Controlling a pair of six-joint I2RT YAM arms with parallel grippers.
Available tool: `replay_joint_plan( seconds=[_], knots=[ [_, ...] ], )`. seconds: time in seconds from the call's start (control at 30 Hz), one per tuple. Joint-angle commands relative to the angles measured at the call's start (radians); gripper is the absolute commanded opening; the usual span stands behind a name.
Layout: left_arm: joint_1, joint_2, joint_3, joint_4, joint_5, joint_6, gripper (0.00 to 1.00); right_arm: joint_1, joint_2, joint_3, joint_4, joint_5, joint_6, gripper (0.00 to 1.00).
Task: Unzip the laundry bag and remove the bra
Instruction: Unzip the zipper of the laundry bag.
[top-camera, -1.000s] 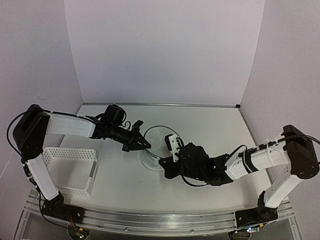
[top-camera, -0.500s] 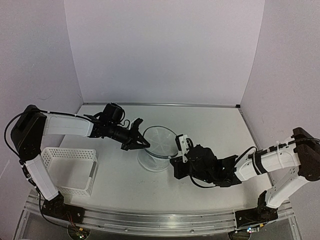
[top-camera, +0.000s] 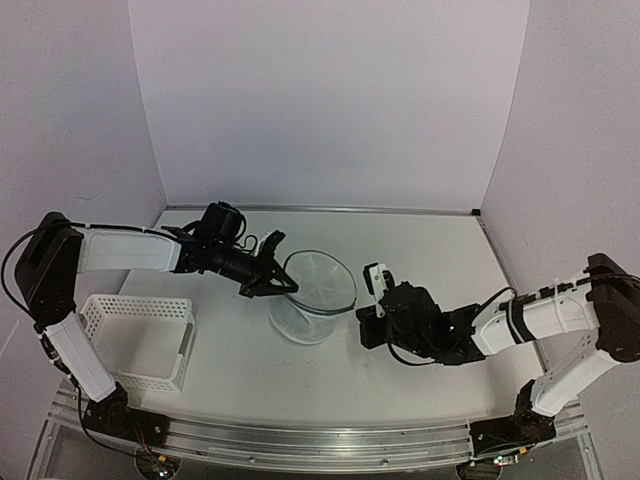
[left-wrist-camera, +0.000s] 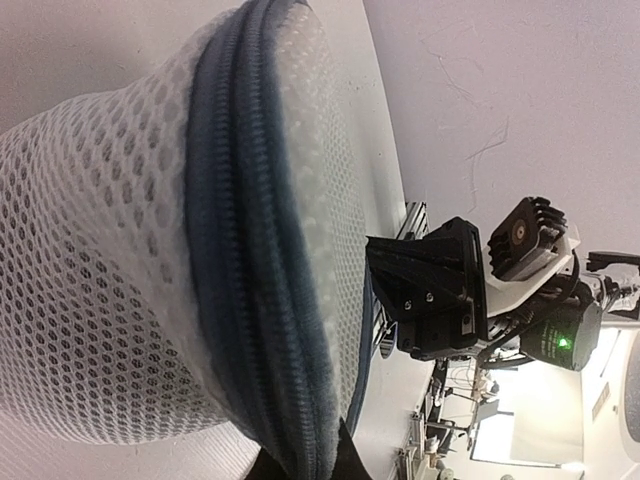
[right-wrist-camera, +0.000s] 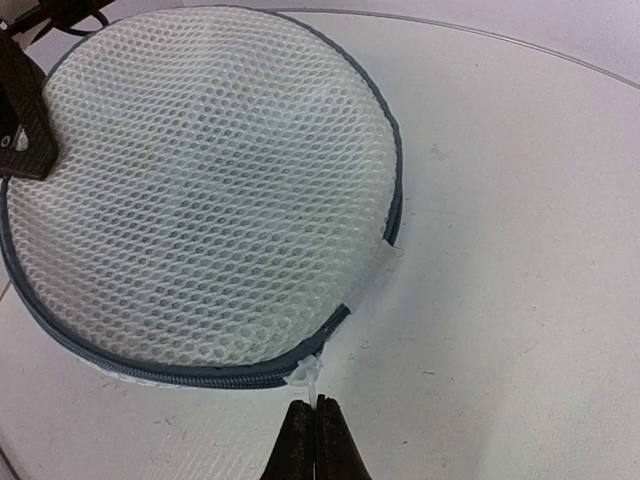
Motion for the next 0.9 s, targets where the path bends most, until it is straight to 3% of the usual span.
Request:
replay_joint_plan(
  seconds=[0.0,0.87],
  knots=[
    [0.004,-0.063,0.033,-0.012,0.066,0.053,0.0,-0.044,-0.052,-0.01,0.003,0.038,-0.03,0.0],
    [-0.038,-0.093,0.06,-0.045,0.11,0.138,0.0,-0.137,-0.034,0.003,-0.005,-0.027,-0.084,0.0]
  ],
)
